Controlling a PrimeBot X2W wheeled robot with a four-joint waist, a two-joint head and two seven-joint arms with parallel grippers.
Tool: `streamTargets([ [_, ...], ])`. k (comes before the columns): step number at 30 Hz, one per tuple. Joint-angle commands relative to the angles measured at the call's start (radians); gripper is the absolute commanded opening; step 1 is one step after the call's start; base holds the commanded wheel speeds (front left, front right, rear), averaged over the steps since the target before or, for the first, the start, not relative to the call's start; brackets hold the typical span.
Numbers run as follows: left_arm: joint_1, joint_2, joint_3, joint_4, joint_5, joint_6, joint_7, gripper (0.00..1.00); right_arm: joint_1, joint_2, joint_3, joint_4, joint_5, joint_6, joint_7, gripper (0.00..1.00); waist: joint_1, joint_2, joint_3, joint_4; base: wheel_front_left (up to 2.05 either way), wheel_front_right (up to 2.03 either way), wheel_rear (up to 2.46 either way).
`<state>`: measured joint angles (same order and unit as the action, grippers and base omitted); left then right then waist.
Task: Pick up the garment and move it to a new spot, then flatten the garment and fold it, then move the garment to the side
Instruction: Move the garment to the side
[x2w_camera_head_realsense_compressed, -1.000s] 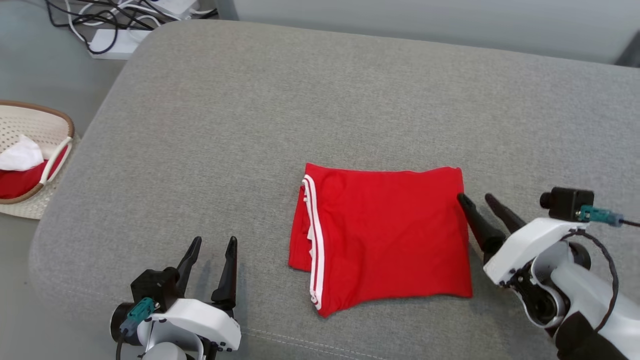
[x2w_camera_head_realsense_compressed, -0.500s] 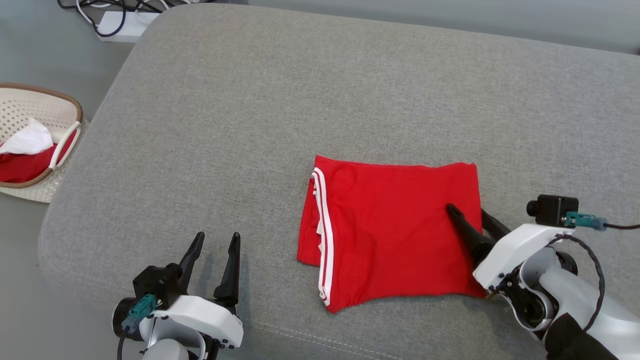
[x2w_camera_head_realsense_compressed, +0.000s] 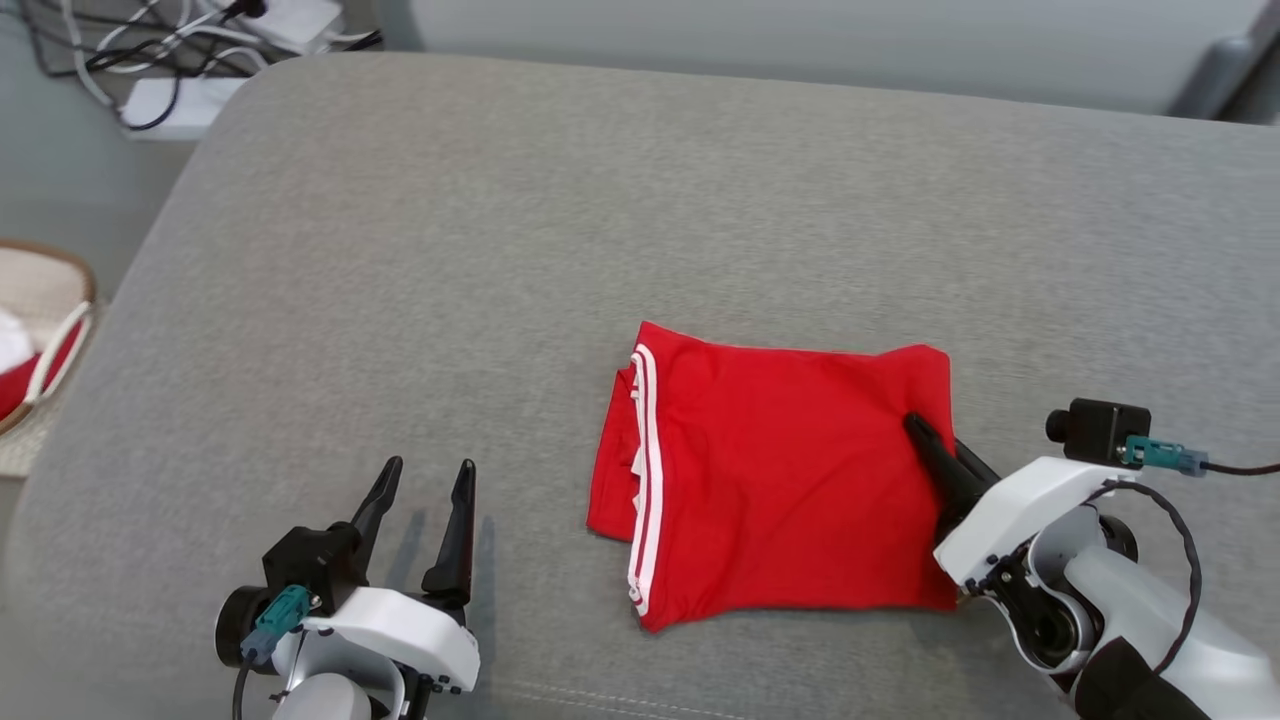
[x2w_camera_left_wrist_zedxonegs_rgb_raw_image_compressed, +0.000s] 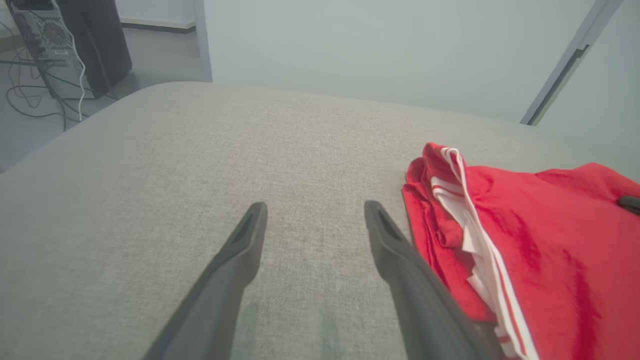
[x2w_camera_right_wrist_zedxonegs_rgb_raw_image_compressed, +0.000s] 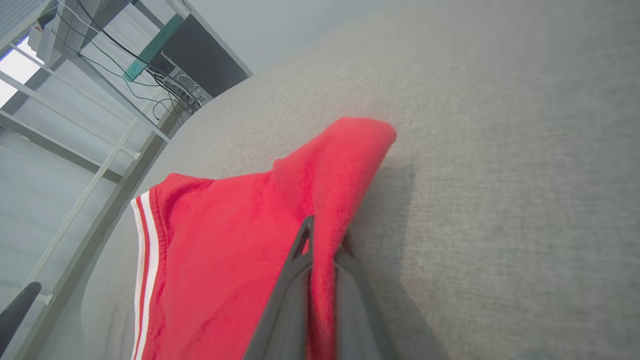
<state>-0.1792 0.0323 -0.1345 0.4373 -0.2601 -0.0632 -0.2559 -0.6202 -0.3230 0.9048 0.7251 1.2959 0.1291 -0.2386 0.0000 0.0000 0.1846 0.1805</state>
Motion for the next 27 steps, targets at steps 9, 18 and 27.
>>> streamTargets([
  [9, -0.049, 0.018, 0.042, -0.019, 0.046, -0.024, -0.006, 1.0, 0.083, -0.006, -0.121, -0.025, -0.126, 0.002, -0.023, 0.0, 0.0, 0.0, -0.057, -0.237, 0.0, 0.0, 0.0],
  [18, -0.045, 0.018, 0.066, -0.013, 0.07, -0.035, -0.006, 1.0, 0.155, 0.021, -0.201, -0.048, -0.187, 0.002, -0.023, 0.0, 0.0, 0.0, -0.058, -0.435, 0.0, 0.0, 0.0],
  [27, -0.046, 0.018, 0.083, -0.016, 0.08, -0.041, -0.006, 1.0, 0.18, 0.025, -0.224, -0.051, -0.207, 0.002, -0.023, 0.0, 0.0, 0.0, -0.039, -0.536, 0.0, 0.0, 0.0],
])
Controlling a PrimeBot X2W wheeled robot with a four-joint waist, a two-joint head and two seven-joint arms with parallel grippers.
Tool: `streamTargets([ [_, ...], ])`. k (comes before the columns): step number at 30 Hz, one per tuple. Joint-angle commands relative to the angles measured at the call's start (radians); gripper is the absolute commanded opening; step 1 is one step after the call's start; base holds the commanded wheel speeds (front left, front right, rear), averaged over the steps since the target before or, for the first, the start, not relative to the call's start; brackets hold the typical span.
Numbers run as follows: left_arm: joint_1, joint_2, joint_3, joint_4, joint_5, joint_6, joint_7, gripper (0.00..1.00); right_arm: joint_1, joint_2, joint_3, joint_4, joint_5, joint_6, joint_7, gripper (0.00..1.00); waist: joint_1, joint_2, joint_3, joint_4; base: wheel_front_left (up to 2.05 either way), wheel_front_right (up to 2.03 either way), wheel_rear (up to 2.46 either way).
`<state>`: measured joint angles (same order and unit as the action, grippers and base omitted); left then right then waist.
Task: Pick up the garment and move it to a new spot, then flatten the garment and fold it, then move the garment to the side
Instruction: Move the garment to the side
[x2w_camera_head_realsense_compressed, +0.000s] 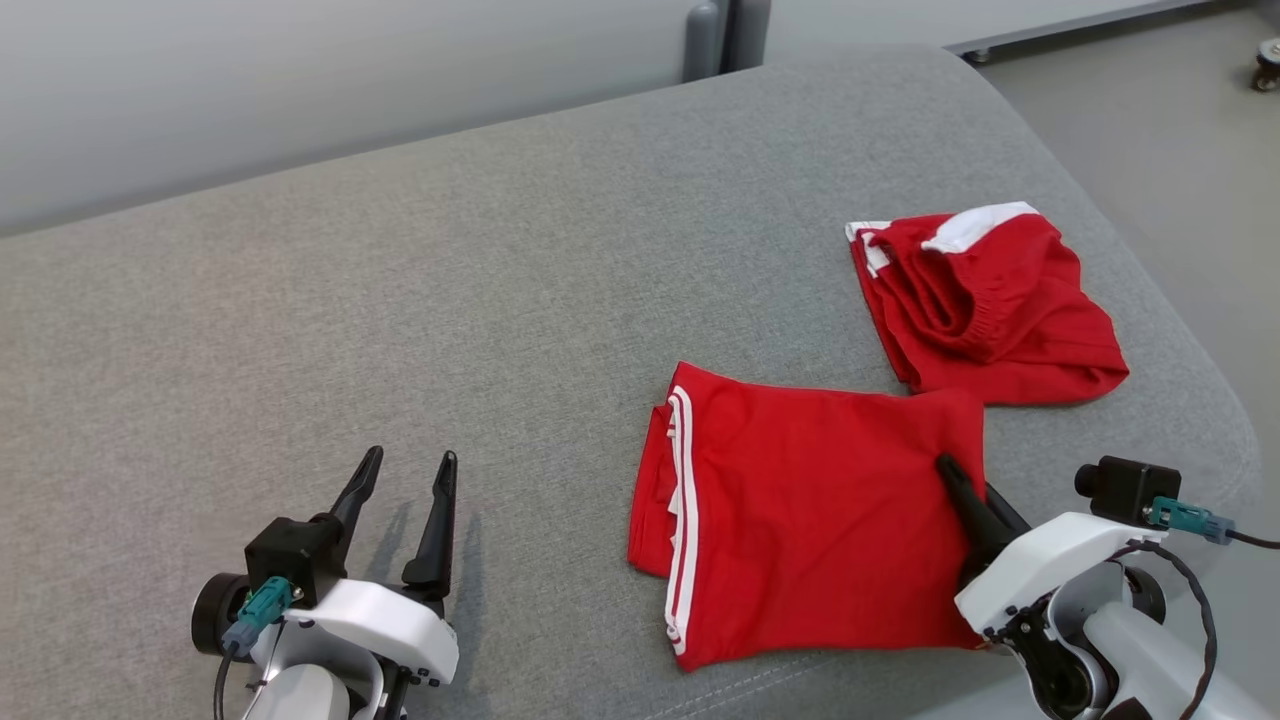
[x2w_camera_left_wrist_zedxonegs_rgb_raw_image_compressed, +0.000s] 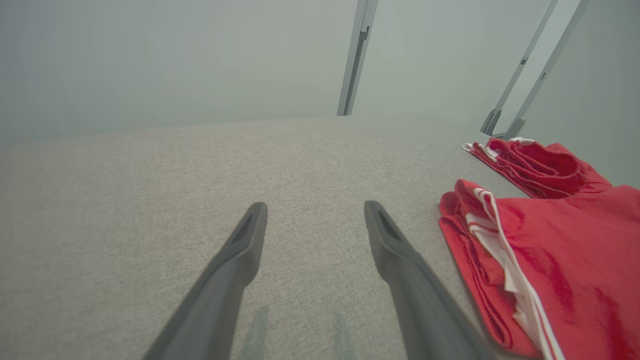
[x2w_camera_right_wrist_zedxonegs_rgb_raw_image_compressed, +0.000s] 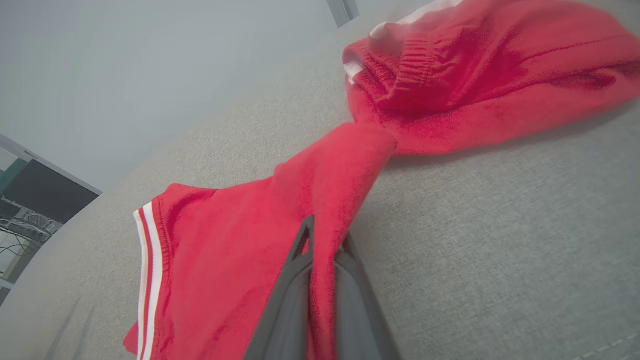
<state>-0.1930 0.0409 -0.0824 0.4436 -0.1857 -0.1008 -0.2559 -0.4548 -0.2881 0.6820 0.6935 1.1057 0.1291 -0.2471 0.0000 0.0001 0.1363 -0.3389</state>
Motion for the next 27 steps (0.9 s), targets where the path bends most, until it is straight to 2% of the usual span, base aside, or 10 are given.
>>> streamTargets([
  [1, -0.034, 0.009, 0.029, -0.022, 0.005, -0.004, -0.006, 1.0, 0.011, -0.011, -0.003, -0.02, -0.024, 0.002, -0.015, 0.0, 0.0, -0.0001, 0.013, -0.017, 0.0, 0.0, 0.0],
  [10, -0.048, 0.009, 0.024, -0.029, 0.017, -0.007, -0.006, 1.0, -0.108, -0.035, -0.096, -0.024, -0.204, 0.002, -0.015, 0.0, 0.0, -0.0001, 0.051, 0.016, 0.0, 0.0, 0.0],
  [16, -0.062, 0.009, 0.023, -0.039, 0.021, -0.005, -0.006, 1.0, -0.226, -0.054, -0.18, 0.009, -0.32, 0.002, -0.015, 0.0, 0.0, -0.0001, 0.081, 0.067, 0.0, 0.0, 0.0],
  [27, -0.076, 0.009, 0.01, -0.053, 0.02, 0.003, -0.006, 1.0, -0.347, -0.154, -0.331, 0.181, -0.422, 0.002, -0.015, 0.0, 0.0, -0.0001, 0.119, 0.152, 0.0, 0.0, 0.0],
])
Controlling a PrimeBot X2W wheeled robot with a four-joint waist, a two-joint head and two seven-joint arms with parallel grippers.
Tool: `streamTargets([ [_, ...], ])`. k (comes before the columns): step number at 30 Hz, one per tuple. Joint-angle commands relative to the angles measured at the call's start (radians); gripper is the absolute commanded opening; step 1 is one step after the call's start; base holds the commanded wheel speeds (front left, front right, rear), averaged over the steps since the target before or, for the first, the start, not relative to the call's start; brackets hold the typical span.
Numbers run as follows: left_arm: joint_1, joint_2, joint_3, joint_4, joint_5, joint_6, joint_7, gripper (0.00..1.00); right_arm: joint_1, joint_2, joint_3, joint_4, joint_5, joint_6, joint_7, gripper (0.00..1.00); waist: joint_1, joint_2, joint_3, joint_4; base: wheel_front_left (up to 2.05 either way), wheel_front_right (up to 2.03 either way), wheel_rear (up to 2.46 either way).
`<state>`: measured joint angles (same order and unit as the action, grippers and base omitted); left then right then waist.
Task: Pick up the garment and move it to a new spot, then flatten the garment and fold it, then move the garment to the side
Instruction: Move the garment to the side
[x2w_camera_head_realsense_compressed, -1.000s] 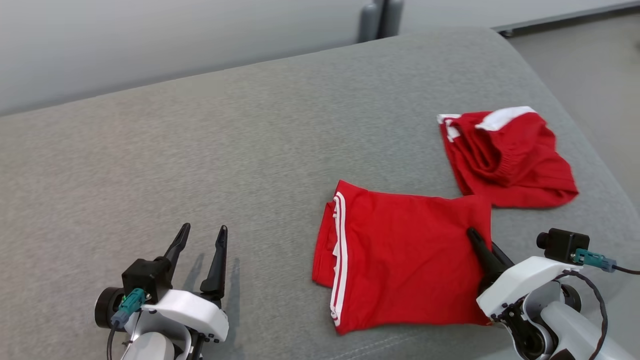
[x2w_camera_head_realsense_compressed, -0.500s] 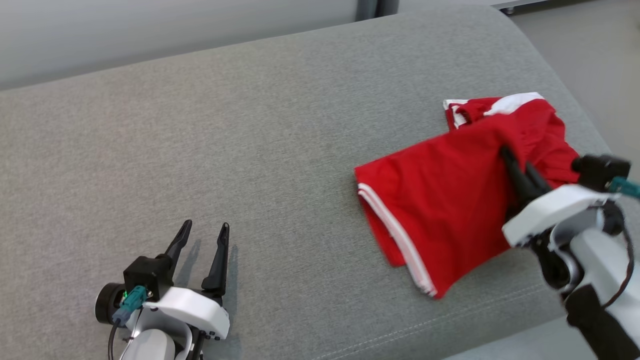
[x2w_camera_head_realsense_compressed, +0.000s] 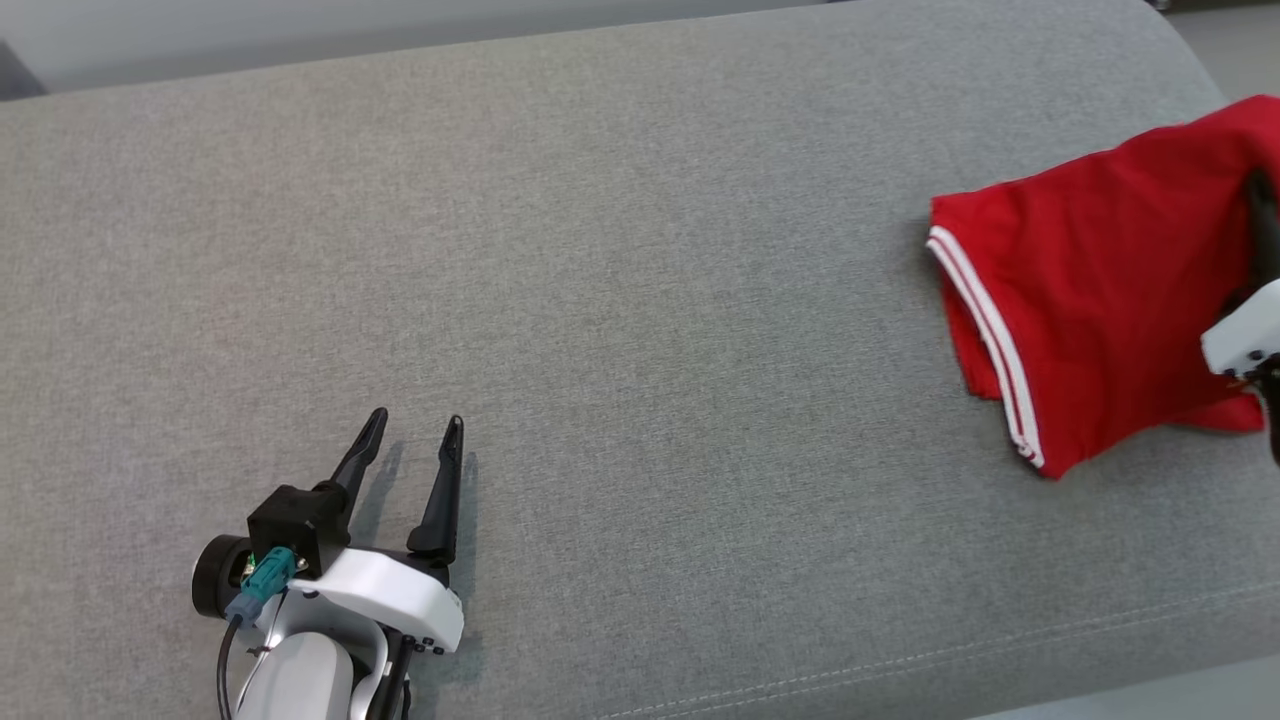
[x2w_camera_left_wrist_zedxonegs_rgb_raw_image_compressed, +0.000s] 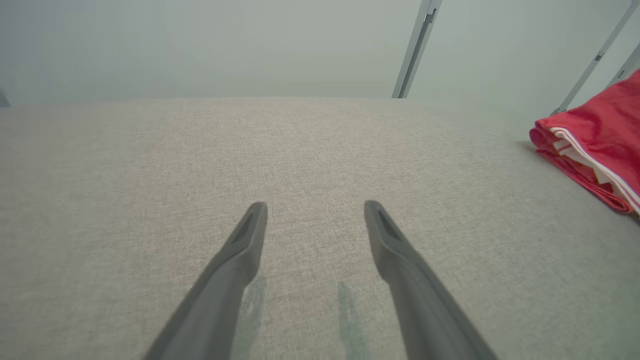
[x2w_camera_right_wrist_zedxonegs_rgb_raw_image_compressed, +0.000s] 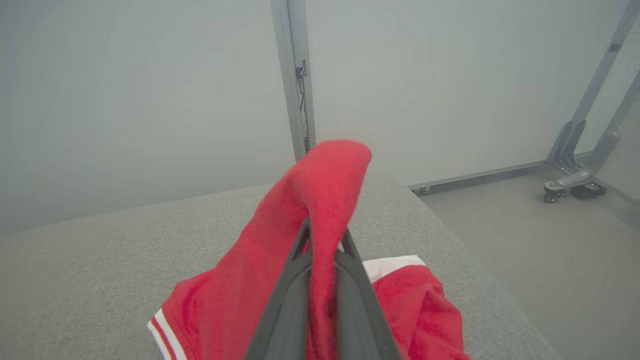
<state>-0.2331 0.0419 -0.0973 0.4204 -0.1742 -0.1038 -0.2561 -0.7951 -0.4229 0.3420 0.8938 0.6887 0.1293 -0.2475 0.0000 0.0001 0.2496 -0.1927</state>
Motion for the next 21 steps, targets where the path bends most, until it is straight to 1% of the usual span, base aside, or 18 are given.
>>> streamTargets([
  [1, -0.037, 0.008, 0.025, -0.031, 0.009, 0.006, -0.006, 1.0, -0.014, -0.026, -0.006, -0.003, -0.014, 0.001, -0.014, 0.0, 0.0, -0.0001, 0.009, 0.01, 0.0, 0.0, 0.0],
  [4, -0.045, 0.008, 0.026, -0.034, 0.018, 0.004, -0.006, 1.0, -0.047, -0.047, -0.06, 0.061, -0.073, 0.001, -0.014, 0.0, 0.0, -0.0001, 0.026, 0.026, 0.0, 0.0, 0.0],
  [7, -0.053, 0.008, 0.023, -0.039, 0.026, 0.003, -0.006, 1.0, -0.078, -0.066, -0.115, 0.094, -0.152, 0.001, -0.014, 0.0, 0.0, -0.0001, 0.038, 0.037, 0.0, 0.0, 0.0],
  [8, -0.057, 0.008, 0.022, -0.041, 0.029, 0.003, -0.006, 1.0, -0.089, -0.075, -0.146, 0.097, -0.191, 0.001, -0.014, 0.41, 0.0, -0.0001, 0.043, 0.041, 0.0, 0.0, 0.0],
  [9, -0.06, 0.008, 0.022, -0.043, 0.032, 0.003, -0.006, 1.0, -0.095, -0.08, -0.181, 0.101, -0.232, 0.001, -0.014, 1.0, 0.0, -0.0001, 0.046, 0.044, 0.0, 0.0, 0.0],
  [13, -0.07, 0.008, 0.015, -0.045, 0.035, 0.002, -0.006, 1.0, -0.096, -0.078, -0.348, 0.14, -0.411, 0.001, -0.014, 1.0, 0.0, -0.0001, 0.05, 0.062, 0.0, 0.0, 0.0],
  [16, -0.072, 0.008, 0.007, -0.049, 0.027, 0.004, -0.006, 1.0, -0.08, -0.055, -0.492, 0.119, -0.539, 0.001, -0.014, 1.0, 0.0, -0.0001, 0.046, 0.073, 0.0, 0.0, 0.0],
  [19, -0.068, 0.008, 0.0, -0.048, 0.017, 0.009, -0.006, 1.0, -0.049, 0.012, -0.591, 0.042, -0.645, 0.001, -0.014, 1.0, 0.0, -0.0001, 0.032, 0.081, 0.0, 0.0, 0.0],
  [21, -0.062, 0.008, -0.001, -0.047, 0.011, 0.015, -0.006, 1.0, -0.027, 0.069, -0.611, -0.029, -0.694, 0.001, -0.014, 1.0, 0.0, -0.0001, 0.022, 0.083, 0.0, 0.0, 0.0],
])
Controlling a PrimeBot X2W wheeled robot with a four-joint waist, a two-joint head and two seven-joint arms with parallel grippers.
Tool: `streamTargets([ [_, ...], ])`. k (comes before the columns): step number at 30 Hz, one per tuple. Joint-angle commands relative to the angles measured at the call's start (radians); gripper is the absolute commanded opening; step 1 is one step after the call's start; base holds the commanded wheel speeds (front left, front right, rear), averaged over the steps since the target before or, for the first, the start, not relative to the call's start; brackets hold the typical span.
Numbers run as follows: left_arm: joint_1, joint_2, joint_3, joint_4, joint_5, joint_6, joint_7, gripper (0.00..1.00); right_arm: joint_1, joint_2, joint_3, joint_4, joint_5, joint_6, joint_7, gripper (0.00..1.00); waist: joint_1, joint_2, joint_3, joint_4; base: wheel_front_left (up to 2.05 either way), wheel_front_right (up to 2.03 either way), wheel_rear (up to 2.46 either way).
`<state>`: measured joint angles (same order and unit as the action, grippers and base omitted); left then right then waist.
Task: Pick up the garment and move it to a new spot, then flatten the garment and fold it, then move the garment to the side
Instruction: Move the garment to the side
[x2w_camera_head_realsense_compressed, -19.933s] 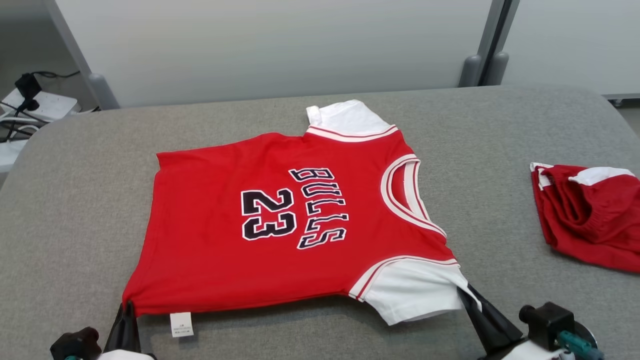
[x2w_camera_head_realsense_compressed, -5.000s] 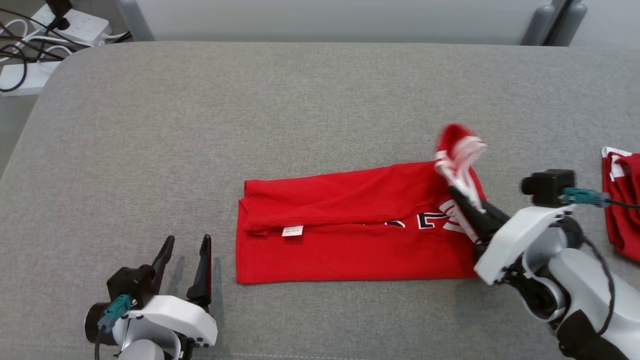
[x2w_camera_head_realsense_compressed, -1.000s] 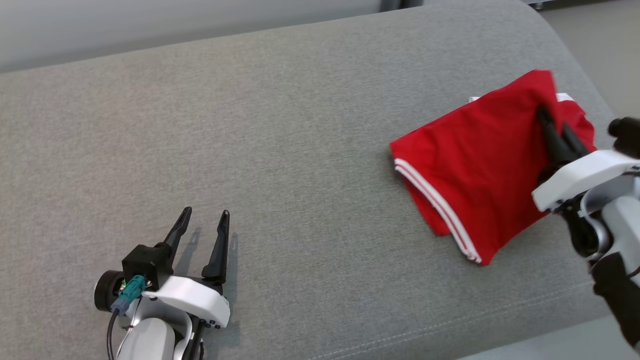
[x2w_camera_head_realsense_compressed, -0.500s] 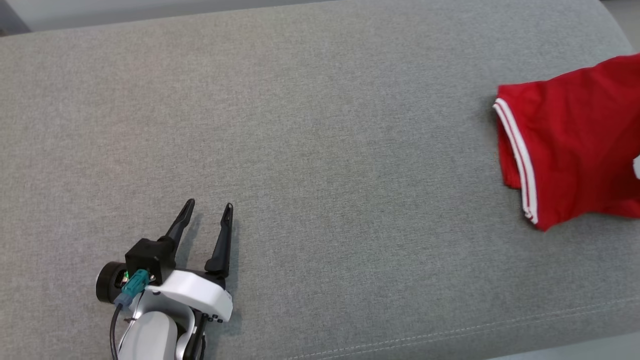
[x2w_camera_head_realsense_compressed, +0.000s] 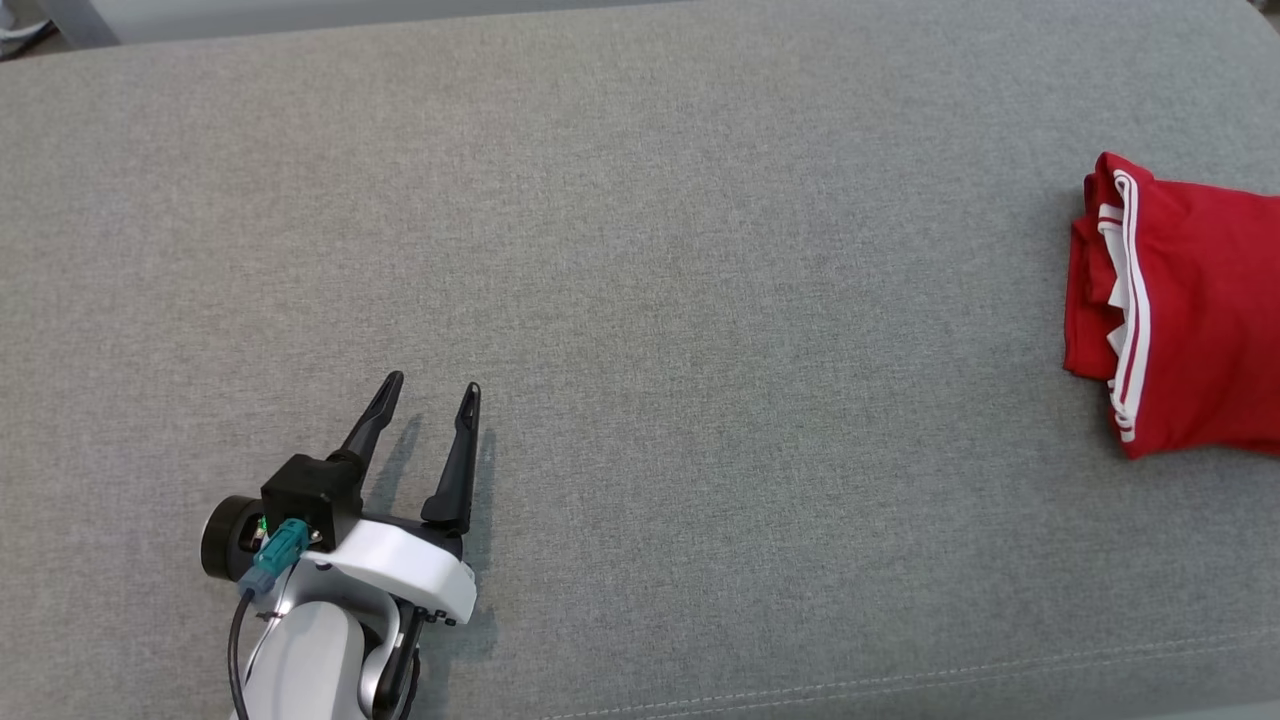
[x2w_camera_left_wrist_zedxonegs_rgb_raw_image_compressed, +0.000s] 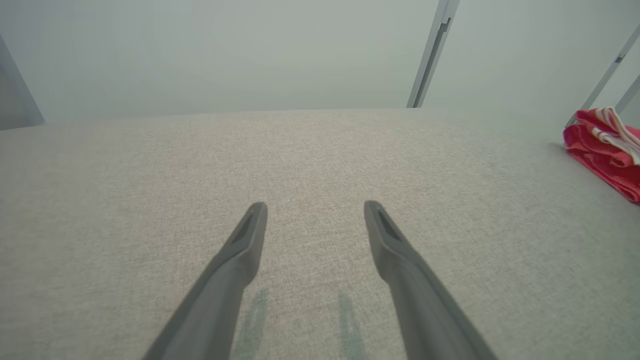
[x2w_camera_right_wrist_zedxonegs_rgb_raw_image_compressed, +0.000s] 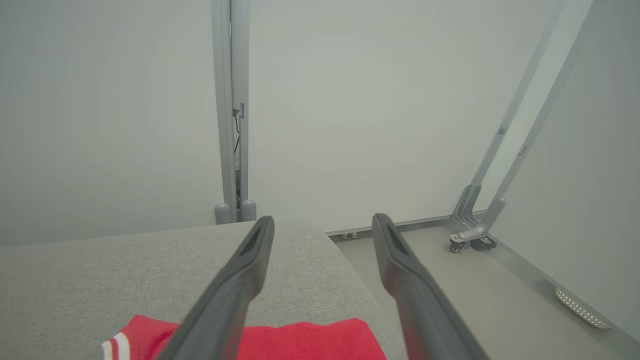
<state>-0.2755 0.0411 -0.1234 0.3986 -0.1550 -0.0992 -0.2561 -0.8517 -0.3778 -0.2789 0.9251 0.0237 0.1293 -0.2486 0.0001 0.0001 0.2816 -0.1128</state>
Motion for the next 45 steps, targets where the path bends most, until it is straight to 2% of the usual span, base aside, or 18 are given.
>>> streamTargets([
  [1, -0.016, 0.009, 0.024, -0.025, -0.011, 0.012, -0.006, 1.0, 0.042, 0.051, 0.011, -0.099, -0.046, 0.001, -0.013, 1.0, -0.0001, -0.0001, -0.017, 0.005, 0.0, 0.0, 0.0],
  [4, -0.007, 0.009, 0.026, -0.028, -0.016, 0.023, -0.006, 1.0, 0.084, 0.116, 0.071, -0.204, -0.061, 0.001, -0.013, 1.0, -0.0001, -0.0001, -0.037, 0.009, 0.0, 0.0, 0.0],
  [8, 0.004, 0.009, 0.031, -0.028, -0.018, 0.033, -0.006, 1.0, 0.134, 0.157, 0.152, -0.292, -0.03, 0.001, -0.013, 1.0, -0.0001, -0.0001, -0.06, 0.015, 0.0, 0.0, 0.0],
  [13, 0.029, 0.009, 0.038, -0.031, -0.021, 0.054, -0.006, 1.0, 0.235, 0.178, 0.278, -0.391, 0.054, 0.001, -0.013, 1.0, -0.0001, -0.0001, -0.102, 0.037, 0.0, 0.0, 0.0],
  [17, 0.049, 0.009, 0.044, -0.038, -0.028, 0.08, -0.006, 1.0, 0.33, 0.181, 0.323, -0.454, 0.108, 0.001, -0.013, 1.0, -0.0001, -0.0001, -0.135, 0.066, 0.0, 0.0, 0.0],
  [30, 0.141, 0.009, 0.072, -0.044, -0.009, 0.115, -0.006, 1.0, 0.571, 0.21, 0.358, -0.526, 0.156, 0.001, -0.013, 1.0, -0.0001, -0.0001, -0.256, 0.132, 0.0, 0.0, 0.0],
  [45, 0.214, 0.009, 0.119, -0.082, 0.006, 0.114, -0.006, 1.0, 0.685, 0.252, 0.336, -0.533, 0.132, 0.001, -0.013, 1.0, -0.0001, -0.0001, -0.297, 0.115, 0.0, 0.0, 0.0],
])
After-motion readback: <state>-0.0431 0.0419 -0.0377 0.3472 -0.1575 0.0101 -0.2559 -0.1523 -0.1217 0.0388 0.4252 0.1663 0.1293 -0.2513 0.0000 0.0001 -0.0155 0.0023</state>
